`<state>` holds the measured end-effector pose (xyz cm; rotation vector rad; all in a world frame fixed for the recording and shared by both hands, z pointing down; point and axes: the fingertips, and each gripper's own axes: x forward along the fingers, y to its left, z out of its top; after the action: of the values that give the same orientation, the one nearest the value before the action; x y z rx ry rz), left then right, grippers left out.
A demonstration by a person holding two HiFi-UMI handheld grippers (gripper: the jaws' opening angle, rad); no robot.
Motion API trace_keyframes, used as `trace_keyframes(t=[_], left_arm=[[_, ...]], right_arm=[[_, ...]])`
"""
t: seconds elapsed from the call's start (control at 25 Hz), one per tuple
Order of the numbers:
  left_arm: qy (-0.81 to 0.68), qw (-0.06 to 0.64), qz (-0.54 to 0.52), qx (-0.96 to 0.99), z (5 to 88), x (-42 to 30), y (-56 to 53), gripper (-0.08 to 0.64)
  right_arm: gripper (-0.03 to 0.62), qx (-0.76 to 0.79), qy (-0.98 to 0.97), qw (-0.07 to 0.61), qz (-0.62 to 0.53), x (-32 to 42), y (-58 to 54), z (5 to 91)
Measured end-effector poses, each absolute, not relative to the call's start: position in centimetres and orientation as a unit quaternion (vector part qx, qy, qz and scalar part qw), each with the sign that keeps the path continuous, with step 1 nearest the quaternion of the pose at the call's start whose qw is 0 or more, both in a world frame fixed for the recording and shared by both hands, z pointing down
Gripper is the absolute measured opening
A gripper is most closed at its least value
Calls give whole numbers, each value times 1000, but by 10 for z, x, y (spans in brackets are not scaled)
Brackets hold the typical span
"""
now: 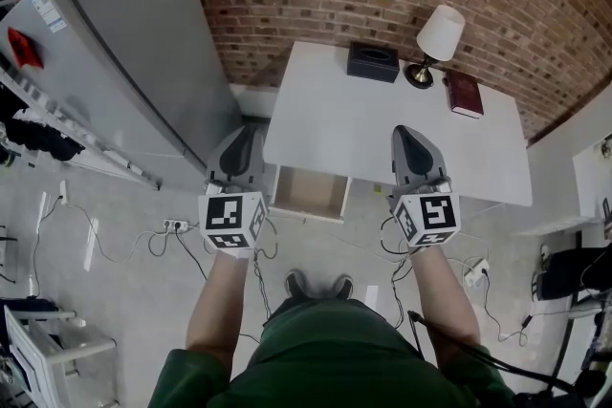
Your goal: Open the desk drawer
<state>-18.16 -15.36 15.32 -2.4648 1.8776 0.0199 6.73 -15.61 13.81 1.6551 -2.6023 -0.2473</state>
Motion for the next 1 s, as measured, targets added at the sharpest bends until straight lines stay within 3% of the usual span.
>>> trace_keyframes(t=[1.0], left_arm=[[600,19,9,-800,155,-187,-155,38]], right_arm=[[0,532,-843,26,-79,54,-154,140]])
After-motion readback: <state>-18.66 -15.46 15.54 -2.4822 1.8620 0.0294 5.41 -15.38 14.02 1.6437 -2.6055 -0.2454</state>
